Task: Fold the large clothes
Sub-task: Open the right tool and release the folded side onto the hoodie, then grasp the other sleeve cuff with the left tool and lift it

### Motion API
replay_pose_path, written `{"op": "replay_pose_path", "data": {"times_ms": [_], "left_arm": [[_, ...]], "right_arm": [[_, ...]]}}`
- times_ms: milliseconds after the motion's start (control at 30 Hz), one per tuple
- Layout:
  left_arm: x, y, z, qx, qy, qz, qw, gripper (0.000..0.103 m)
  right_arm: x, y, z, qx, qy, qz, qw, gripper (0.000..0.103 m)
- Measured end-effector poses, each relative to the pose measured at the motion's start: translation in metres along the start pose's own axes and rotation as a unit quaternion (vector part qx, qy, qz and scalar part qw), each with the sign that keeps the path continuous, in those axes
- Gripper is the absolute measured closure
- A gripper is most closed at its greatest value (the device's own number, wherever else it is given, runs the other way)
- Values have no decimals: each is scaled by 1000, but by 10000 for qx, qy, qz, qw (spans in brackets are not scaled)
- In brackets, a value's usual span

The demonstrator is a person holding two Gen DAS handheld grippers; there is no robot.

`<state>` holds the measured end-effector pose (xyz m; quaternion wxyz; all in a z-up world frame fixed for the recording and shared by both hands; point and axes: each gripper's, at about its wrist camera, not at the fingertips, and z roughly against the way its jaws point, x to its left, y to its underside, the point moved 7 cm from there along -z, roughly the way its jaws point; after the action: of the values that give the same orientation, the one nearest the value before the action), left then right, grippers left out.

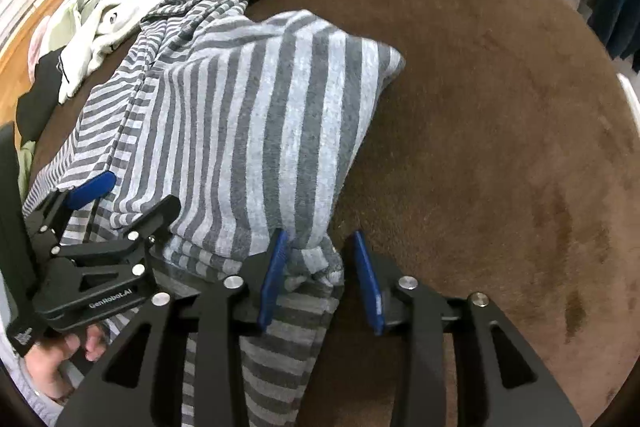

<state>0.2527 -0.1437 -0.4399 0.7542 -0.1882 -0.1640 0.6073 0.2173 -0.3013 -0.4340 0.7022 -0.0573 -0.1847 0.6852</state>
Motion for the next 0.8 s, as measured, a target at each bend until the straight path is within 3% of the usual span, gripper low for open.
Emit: {"op": "replay_pose_path", "data": {"times_ms": [67,133,167,233,400,533,667,800], "left_arm": [[2,-6,14,-108,2,30,9999,6],[11,-10,30,-188,32,191,9996,6],[22,-11,43,-217,55,414,9989,6],[44,-10,59,-229,82,819,9963,6],[138,16,104,-194,-145,2040,9787,6],[232,59,133,-166,-727,2789,9574,6],[333,116,159,-251,-1185,3737,9196,6],[436,192,181,-390,-1965,4698,8598,6]], "right_arm": [[2,-6,13,-140,45,3,9999,60],[7,-14,32,-298,47,-30,9995,47],[10,-19,41,-369,65,1,9993,36],[26,-30,62,-542,90,187,9983,34],[82,-53,84,-620,-183,653,9958,30],[154,-63,82,-582,-437,1195,9902,28],[229,-61,62,-503,-711,1537,9843,27],[296,-53,34,-305,-836,1719,9811,27]]}}
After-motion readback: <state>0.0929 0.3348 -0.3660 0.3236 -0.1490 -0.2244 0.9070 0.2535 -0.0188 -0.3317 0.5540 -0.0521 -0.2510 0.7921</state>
